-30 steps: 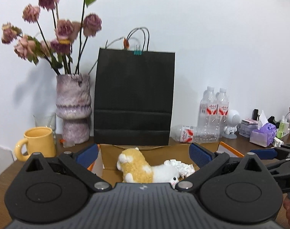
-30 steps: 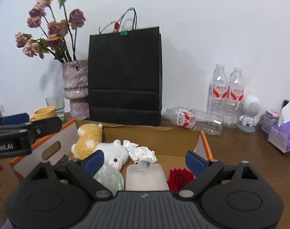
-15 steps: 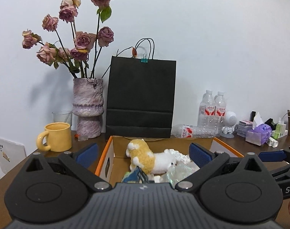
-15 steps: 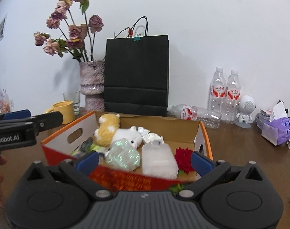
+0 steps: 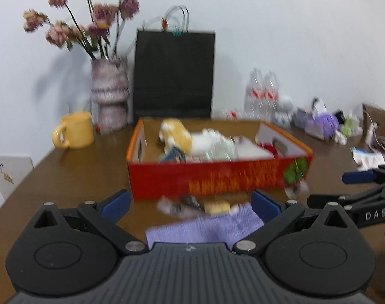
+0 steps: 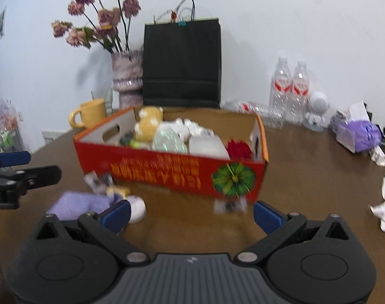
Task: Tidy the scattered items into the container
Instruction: 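Move both grippers back toward the lavender pouch on the table, then grasp the lavender cloth pouch with the left gripper while the right grasps a small clear wrapper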
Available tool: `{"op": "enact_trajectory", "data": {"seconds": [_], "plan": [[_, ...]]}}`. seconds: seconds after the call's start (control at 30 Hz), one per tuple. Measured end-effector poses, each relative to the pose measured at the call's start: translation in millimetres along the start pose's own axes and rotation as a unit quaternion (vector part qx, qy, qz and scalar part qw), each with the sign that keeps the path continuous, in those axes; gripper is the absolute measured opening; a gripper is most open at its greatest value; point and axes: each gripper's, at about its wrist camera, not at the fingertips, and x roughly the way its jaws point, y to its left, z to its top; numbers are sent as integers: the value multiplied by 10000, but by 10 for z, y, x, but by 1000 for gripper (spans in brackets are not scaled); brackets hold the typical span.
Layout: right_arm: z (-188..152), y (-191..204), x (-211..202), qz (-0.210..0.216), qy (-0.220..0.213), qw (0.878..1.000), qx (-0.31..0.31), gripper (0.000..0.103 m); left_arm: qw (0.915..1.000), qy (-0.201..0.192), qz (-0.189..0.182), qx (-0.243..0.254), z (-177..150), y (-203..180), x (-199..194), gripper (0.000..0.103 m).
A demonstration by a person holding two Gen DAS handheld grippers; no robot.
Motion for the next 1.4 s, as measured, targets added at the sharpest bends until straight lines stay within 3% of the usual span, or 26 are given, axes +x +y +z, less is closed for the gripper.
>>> {"op": "enact_trajectory", "data": {"seconds": [0.3,0.53,0.6,0.67,0.73,0.8,0.87,1.0,1.4], "plan": [[-108,-216,132,-212,373,9991,40,103,9967,772,-103,215,-202,-91,206,103],[85,-419,550,-435,562,9974,82,92,9939,1039,-30,374,-281,-115,384,100],[137,-459,680,-408,620,9971,170,90,9933,1091,-55,373,-288,-112,421,90],[168,-473,790,-363,712,9966,223,78,9922,1188,-110,359,-301,-106,466,75],[179,-481,884,-301,808,9959,273,72,9920,1213,-155,315,-304,-96,490,65],[166,-489,951,-252,885,9952,327,55,9923,1185,-242,267,-272,-87,490,34],[143,-500,956,-218,862,9953,378,21,9927,1160,-309,143,-227,-68,490,21],[109,-535,823,-17,726,9962,472,10,9941,1029,-355,-31,-136,-28,475,13],[125,-453,367,145,351,9986,365,9,9977,568,-365,-100,63,-6,250,7]]}}
